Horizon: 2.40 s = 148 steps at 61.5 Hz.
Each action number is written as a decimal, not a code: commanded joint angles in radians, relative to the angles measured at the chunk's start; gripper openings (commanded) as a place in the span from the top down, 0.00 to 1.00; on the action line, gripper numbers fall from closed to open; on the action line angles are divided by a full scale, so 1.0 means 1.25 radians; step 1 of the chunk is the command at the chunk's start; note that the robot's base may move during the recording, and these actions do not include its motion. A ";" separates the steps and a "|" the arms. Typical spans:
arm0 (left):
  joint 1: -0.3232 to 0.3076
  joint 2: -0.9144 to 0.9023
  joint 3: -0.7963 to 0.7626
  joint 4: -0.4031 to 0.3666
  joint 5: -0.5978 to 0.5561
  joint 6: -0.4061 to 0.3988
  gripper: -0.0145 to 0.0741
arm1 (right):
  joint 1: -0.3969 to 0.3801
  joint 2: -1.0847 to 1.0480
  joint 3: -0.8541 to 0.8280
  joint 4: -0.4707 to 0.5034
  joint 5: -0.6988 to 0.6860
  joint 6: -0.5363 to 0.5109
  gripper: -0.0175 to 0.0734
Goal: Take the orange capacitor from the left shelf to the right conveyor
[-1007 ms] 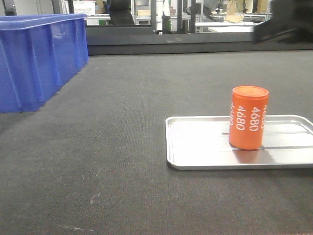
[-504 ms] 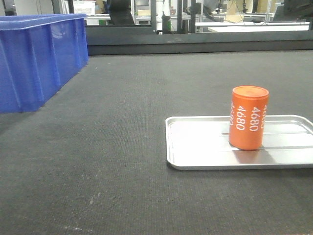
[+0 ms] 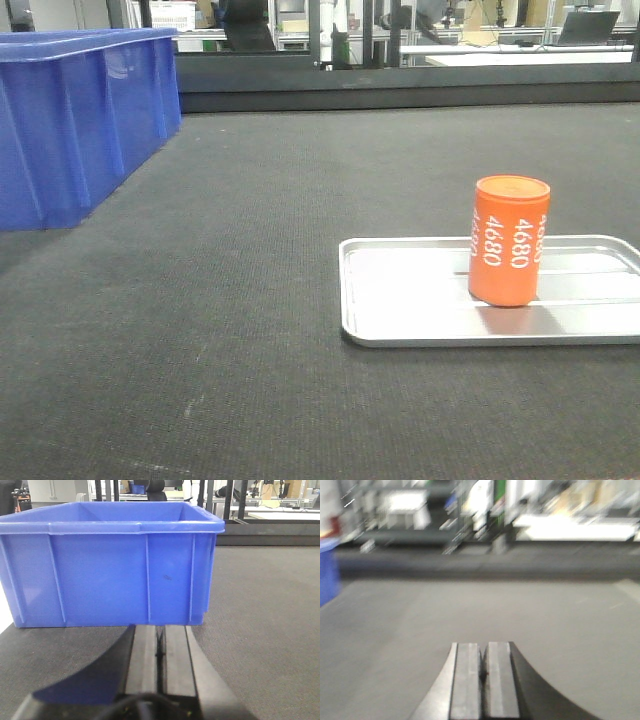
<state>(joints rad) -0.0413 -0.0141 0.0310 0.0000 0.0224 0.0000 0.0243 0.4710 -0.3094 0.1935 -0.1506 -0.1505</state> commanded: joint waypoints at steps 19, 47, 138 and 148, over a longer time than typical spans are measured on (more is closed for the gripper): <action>-0.003 -0.009 -0.005 -0.005 -0.061 0.000 0.95 | -0.027 -0.360 0.228 -0.005 0.021 -0.049 0.74; -0.003 -0.009 -0.005 -0.005 -0.061 0.000 0.95 | -0.027 -0.401 0.274 -0.122 0.000 0.100 0.74; -0.003 -0.009 -0.005 -0.005 -0.061 0.000 0.95 | -0.026 -0.401 0.274 -0.133 0.006 0.147 0.74; -0.003 -0.009 -0.005 -0.005 -0.061 0.000 0.95 | -0.026 -0.401 0.274 -0.133 0.006 0.147 0.74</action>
<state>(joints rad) -0.0413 -0.0141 0.0310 0.0000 0.0224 0.0000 -0.0030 -0.0094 0.0316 0.0279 -0.0472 0.0423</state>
